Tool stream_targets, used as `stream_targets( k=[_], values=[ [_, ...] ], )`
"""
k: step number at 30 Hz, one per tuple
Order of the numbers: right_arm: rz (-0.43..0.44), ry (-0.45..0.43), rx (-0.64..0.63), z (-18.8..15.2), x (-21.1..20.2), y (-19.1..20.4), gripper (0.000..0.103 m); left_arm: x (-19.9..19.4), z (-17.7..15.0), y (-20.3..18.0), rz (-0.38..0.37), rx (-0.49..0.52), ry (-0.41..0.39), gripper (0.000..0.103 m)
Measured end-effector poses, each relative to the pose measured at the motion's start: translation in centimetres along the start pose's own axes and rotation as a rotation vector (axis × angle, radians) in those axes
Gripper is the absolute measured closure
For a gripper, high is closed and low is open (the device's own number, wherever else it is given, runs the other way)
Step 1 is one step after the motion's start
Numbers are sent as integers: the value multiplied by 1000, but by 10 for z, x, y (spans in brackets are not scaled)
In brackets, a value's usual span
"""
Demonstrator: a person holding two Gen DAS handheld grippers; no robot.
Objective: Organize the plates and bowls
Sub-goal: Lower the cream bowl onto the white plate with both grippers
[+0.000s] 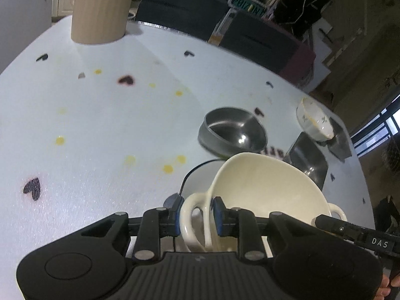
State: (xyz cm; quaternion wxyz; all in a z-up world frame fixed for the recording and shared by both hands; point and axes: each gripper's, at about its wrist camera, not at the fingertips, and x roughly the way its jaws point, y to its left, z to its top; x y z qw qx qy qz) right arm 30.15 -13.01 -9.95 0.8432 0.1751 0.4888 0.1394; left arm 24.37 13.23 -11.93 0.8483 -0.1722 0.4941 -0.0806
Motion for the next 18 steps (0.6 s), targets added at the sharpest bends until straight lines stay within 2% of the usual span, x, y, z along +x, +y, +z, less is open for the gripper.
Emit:
stream_targets(
  k=[10,18],
  values=[
    [-25,53,-18,-4,12,3,77,21,0,9,26,13,77,73],
    [-38,64,-45,-3,18,10,77,29,2,18,12,-4,90,73]
  ],
)
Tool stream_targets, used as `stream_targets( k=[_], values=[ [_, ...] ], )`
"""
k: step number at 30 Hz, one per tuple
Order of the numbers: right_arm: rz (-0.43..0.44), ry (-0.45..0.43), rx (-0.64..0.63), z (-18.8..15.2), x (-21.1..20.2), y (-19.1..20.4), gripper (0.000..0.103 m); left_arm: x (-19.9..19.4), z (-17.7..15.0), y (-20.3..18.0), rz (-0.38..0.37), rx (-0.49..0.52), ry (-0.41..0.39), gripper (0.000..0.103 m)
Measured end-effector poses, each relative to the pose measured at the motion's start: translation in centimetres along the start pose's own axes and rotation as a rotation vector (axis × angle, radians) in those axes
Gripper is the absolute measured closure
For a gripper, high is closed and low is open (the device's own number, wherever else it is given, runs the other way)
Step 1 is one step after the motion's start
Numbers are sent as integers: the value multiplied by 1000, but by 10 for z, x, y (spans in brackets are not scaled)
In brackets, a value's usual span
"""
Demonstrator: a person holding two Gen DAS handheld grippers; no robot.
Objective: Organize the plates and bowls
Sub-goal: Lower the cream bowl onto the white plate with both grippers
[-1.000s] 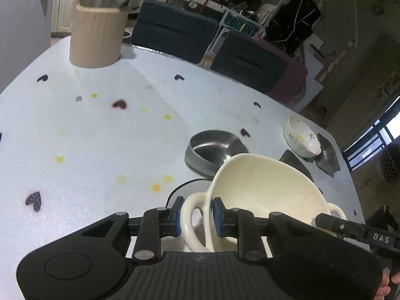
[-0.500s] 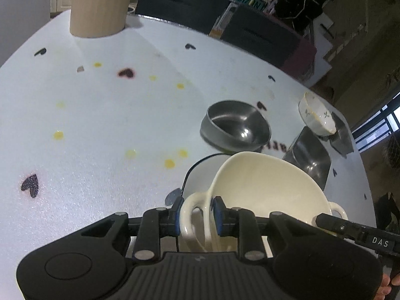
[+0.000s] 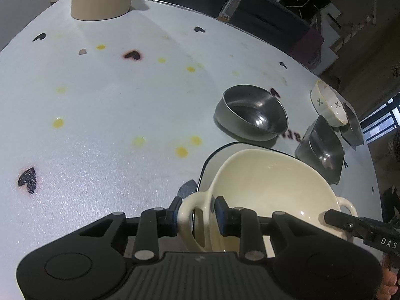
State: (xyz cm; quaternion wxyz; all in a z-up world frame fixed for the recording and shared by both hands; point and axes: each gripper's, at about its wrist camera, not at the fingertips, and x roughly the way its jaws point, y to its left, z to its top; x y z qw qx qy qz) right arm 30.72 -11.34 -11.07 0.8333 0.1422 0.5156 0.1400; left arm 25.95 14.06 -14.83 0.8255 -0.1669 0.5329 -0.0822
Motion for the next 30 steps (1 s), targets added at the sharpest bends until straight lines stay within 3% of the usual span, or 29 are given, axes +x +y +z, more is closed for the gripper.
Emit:
stream_targets(
  k=[16,22,30],
  values=[
    [-42,-19,-86,4,2,10,77,8,1,-10,45,88,-21,68],
    [-28,51,7,3,12,-5,77,6,1,-13,35,121,-27,71],
    [-32,51,7,1,10,-3,77,6,1,-12,32,134,-27,71]
  ],
)
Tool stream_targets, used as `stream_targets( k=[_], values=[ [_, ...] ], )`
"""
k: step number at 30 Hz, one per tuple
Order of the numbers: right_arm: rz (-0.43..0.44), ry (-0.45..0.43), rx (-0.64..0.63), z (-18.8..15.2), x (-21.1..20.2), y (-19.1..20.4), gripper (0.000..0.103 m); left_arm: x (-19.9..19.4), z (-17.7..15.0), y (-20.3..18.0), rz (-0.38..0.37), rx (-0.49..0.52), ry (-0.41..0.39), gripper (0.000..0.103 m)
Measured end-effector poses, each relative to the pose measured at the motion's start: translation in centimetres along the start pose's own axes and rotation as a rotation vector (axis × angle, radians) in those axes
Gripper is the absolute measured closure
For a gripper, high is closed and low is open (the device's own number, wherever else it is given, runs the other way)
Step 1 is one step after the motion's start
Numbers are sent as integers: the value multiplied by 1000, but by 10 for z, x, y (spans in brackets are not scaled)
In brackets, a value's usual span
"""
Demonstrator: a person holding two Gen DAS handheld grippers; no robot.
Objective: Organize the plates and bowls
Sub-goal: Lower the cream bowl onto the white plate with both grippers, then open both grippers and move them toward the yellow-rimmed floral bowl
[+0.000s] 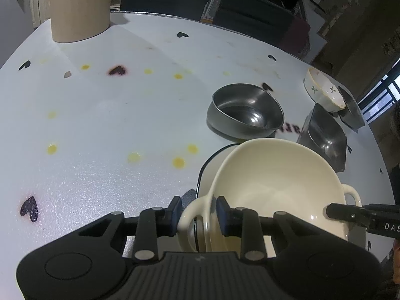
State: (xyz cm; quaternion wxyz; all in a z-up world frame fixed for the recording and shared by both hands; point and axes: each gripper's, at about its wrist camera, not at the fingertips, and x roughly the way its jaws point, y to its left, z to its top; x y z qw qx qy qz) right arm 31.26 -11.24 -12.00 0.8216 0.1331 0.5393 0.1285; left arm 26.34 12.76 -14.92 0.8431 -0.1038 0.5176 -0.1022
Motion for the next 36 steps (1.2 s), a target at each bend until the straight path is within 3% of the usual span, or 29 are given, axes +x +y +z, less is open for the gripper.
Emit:
stream_targets(
  k=[9,14,36],
  values=[
    [-12,16,14,0,6,-3,76,-1,-1,-3,-5,17,-2,74],
    [1,48,83,0,14,-14,74,-2,-2,-4,-25,26,2,77],
    [-24,43,52,-1,14,-8,70,-10,-10,-6,-1,39,46,76]
  ],
)
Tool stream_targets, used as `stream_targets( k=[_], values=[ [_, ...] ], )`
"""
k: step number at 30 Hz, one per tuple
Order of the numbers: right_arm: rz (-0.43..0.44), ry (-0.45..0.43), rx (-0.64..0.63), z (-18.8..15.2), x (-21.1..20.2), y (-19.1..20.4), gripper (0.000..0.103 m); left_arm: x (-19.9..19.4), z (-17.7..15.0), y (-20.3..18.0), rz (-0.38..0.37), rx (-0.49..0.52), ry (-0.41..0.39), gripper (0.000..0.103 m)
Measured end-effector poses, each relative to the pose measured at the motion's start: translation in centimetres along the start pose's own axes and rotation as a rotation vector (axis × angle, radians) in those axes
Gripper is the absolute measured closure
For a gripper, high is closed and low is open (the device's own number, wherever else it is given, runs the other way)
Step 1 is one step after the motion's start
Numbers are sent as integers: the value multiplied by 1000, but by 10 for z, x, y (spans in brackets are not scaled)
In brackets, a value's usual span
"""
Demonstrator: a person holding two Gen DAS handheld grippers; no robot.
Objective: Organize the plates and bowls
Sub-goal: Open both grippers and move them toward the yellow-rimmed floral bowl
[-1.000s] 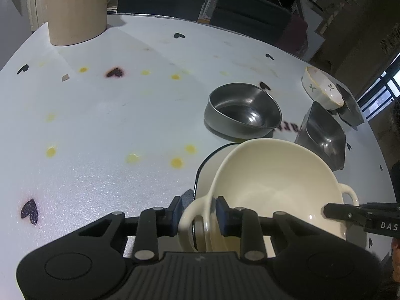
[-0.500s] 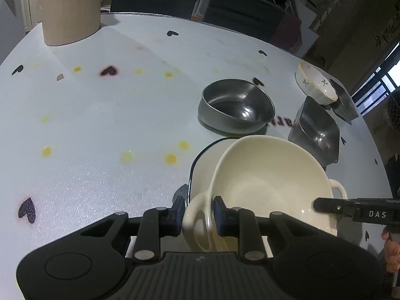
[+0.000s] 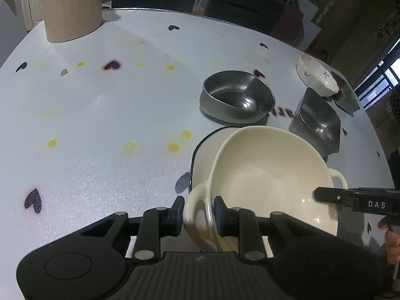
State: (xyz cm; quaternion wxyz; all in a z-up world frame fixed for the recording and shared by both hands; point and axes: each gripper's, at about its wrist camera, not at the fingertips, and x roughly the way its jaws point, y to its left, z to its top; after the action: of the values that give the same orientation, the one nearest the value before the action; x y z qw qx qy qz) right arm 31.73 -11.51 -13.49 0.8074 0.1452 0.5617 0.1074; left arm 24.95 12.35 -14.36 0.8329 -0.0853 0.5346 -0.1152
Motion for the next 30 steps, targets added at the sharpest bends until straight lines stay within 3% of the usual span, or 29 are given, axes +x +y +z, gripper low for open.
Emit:
stream_targets(
  k=[1,7,8,9,15,16,18,30],
  values=[
    [1,0,-1,0,0,0,68,0,0,0,3,-1,4,75],
    [16,-37,-27,-1,-11,4,54,-1,-5,-1,45,1,44,47],
    [14,-40,-34,-2,-12,5,53,-2,-5,0,48,0,45,37],
    [16,-42,-42,-2,-14,6,50,-3,-6,-1,52,-1,44,26],
    [30,-66,-119,-8,-24,16,20,-15,-8,-4,75,-7,7,5],
    [32,-74,-129,-10,-25,18,10,-17,-8,-5,77,-5,-4,3],
    [34,-108,-145,-11,-30,18,0,-23,-8,-8,65,-6,-31,1],
    [6,-278,-139,-5,-71,4,0,-39,10,-68,23,61,-178,0]
  ],
)
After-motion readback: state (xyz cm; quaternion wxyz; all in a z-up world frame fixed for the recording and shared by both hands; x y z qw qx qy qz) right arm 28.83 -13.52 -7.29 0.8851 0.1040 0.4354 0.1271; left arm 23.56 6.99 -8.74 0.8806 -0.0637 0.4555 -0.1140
